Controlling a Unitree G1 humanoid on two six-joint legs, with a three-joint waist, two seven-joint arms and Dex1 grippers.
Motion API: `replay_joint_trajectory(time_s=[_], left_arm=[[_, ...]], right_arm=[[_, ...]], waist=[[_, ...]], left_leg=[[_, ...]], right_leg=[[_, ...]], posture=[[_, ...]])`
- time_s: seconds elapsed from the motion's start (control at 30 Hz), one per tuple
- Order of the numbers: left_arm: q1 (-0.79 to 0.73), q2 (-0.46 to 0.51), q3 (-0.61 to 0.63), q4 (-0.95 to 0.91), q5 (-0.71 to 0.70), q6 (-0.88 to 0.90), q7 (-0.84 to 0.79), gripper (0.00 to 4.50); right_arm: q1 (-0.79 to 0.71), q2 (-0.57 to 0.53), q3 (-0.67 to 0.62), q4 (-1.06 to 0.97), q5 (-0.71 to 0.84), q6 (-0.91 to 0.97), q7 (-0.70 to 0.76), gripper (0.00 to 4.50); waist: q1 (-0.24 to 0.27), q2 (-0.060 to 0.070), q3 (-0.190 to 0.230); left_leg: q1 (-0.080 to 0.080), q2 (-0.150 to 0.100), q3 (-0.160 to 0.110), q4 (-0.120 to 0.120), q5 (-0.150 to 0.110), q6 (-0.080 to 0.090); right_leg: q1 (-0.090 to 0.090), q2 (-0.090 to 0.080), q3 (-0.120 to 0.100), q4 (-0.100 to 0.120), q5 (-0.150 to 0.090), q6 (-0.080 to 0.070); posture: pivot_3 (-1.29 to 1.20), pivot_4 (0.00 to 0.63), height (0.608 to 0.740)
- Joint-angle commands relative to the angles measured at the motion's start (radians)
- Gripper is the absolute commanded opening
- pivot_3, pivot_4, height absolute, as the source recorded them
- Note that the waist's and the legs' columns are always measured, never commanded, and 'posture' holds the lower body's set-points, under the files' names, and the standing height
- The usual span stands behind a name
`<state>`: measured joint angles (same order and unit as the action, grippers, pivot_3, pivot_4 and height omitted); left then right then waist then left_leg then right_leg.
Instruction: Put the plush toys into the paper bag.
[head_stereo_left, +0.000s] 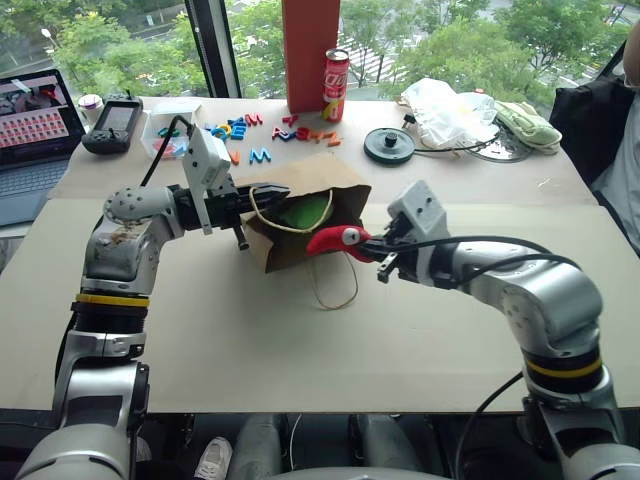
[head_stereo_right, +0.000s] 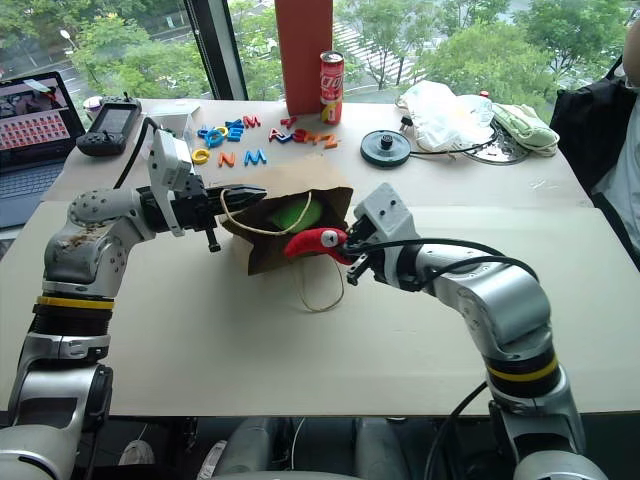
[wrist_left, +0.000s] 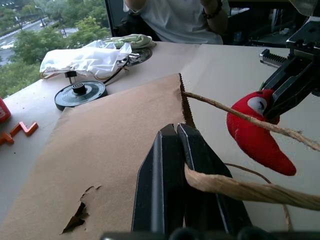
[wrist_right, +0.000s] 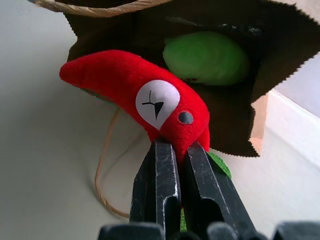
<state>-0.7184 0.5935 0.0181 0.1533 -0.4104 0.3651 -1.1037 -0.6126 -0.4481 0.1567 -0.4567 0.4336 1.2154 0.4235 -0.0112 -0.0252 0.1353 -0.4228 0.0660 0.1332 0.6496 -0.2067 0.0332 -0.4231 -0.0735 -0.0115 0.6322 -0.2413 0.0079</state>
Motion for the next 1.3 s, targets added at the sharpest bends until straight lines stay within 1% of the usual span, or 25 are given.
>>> replay_joint_trajectory(time_s=[0.03,0.1,0.27,0.33,0.4,0.43,0.47,0.57,0.63,0.77,0.93,1.03,1.1,1.17,1.3], left_arm=[[-0.028,0.000,0.009,-0.019,-0.001,-0.021,0.001,0.00],[-0.030,-0.004,0.007,-0.017,-0.001,-0.021,0.001,0.00],[-0.033,-0.010,0.003,-0.012,0.002,-0.021,-0.003,0.00],[-0.035,-0.011,0.003,-0.010,0.003,-0.022,-0.006,0.00],[-0.036,-0.012,0.004,-0.008,0.005,-0.021,-0.008,0.00],[-0.037,-0.013,0.004,-0.008,0.005,-0.021,-0.009,0.00],[-0.037,-0.014,0.004,-0.007,0.006,-0.021,-0.009,0.00],[-0.038,-0.015,0.005,-0.006,0.007,-0.022,-0.011,0.00],[-0.037,-0.015,0.005,-0.005,0.009,-0.022,-0.011,0.00],[-0.036,-0.016,0.006,-0.005,0.010,-0.023,-0.011,0.00],[-0.038,-0.017,0.007,0.001,0.012,-0.027,-0.010,0.00],[-0.040,-0.018,0.006,0.005,0.014,-0.027,-0.010,0.00],[-0.042,-0.019,0.006,0.008,0.014,-0.029,-0.011,0.00],[-0.043,-0.020,0.006,0.012,0.015,-0.031,-0.011,0.00],[-0.046,-0.020,0.005,0.015,0.014,-0.033,-0.012,0.00]], right_arm=[[-0.087,0.134,0.043,0.110,-0.101,-0.002,-0.157,0.01],[-0.134,0.224,0.046,0.189,-0.140,-0.023,-0.224,0.01],[-0.208,0.355,0.069,0.327,-0.205,-0.084,-0.294,0.01],[-0.219,0.401,0.065,0.357,-0.215,-0.111,-0.307,0.76],[-0.219,0.435,0.049,0.368,-0.209,-0.133,-0.305,1.25],[-0.216,0.452,0.031,0.365,-0.199,-0.136,-0.303,1.69],[-0.213,0.464,0.018,0.363,-0.194,-0.137,-0.301,2.00],[-0.199,0.472,-0.001,0.333,-0.178,-0.114,-0.280,3.07],[-0.185,0.463,-0.014,0.299,-0.161,-0.091,-0.264,3.64],[-0.143,0.403,-0.038,0.209,-0.133,-0.034,-0.222,3.64],[-0.076,0.290,-0.060,0.056,-0.068,0.068,-0.148,3.64],[-0.040,0.244,-0.057,0.000,-0.037,0.110,-0.117,3.64],[0.002,0.217,-0.029,-0.027,-0.020,0.133,-0.102,3.64],[0.039,0.212,-0.002,-0.042,-0.011,0.141,-0.096,3.64],[0.060,0.238,0.051,0.008,-0.037,0.107,-0.121,3.64]], waist=[[0.001,0.000,0.000],[0.001,0.000,0.000],[-0.001,0.000,0.000],[-0.002,0.000,0.000],[-0.004,0.000,0.000],[-0.004,0.000,0.000],[-0.004,0.000,0.000],[-0.004,0.000,0.000],[-0.003,0.000,0.000],[-0.003,0.000,0.000],[-0.004,0.000,0.000],[-0.006,0.000,0.000],[-0.007,0.000,0.000],[-0.006,0.000,0.000],[-0.008,0.000,0.000]], left_leg=[[-0.001,-0.001,0.000,0.000,0.000,0.000],[-0.001,-0.001,0.001,0.000,0.000,0.000],[-0.001,0.000,0.001,-0.001,0.000,-0.001],[-0.001,0.000,0.001,-0.001,0.002,-0.003],[-0.001,0.000,0.001,-0.001,0.002,-0.004],[-0.001,0.000,0.001,-0.001,0.002,-0.004],[-0.001,0.000,0.001,-0.001,0.002,-0.004],[-0.001,0.000,0.001,-0.002,0.002,-0.003],[-0.001,0.000,0.001,-0.002,0.002,-0.003],[-0.001,-0.001,0.001,-0.002,0.002,-0.003],[-0.001,-0.001,0.000,-0.002,0.001,-0.002],[0.000,0.000,0.000,-0.002,0.001,-0.002],[0.000,0.000,0.000,-0.002,0.001,-0.002],[0.000,0.000,0.000,-0.003,0.001,-0.002],[0.000,0.000,0.000,-0.003,0.001,-0.002]], right_leg=[[0.000,-0.001,0.000,0.000,0.000,0.000],[0.000,-0.001,-0.001,0.000,0.000,0.000],[0.000,-0.001,-0.001,0.001,0.000,0.000],[0.000,-0.001,-0.001,0.003,0.000,0.000],[0.000,-0.001,-0.001,0.004,0.000,0.000],[0.000,-0.001,-0.001,0.005,0.000,0.000],[-0.001,-0.001,-0.001,0.006,0.000,0.000],[-0.001,-0.001,-0.001,0.007,0.000,0.000],[0.000,-0.001,-0.002,0.007,0.000,0.000],[0.000,-0.001,-0.002,0.007,0.000,0.000],[-0.001,-0.001,-0.001,0.007,0.000,0.000],[-0.001,-0.001,-0.001,0.007,0.000,0.000],[-0.001,0.000,-0.001,0.007,0.000,0.000],[0.000,0.000,-0.001,0.007,0.000,0.000],[-0.001,0.000,-0.001,0.007,0.000,0.000]], posture=[[0.00,0.150,0.739],[0.00,0.150,0.739],[0.00,0.150,0.739],[0.00,0.150,0.739],[0.00,0.150,0.739],[0.00,0.150,0.739],[0.00,0.150,0.739],[0.00,0.150,0.739],[0.00,0.150,0.739],[0.00,0.150,0.739],[0.00,0.150,0.739],[0.00,0.150,0.739],[0.00,0.150,0.739],[0.00,0.150,0.739],[0.00,0.150,0.739]])
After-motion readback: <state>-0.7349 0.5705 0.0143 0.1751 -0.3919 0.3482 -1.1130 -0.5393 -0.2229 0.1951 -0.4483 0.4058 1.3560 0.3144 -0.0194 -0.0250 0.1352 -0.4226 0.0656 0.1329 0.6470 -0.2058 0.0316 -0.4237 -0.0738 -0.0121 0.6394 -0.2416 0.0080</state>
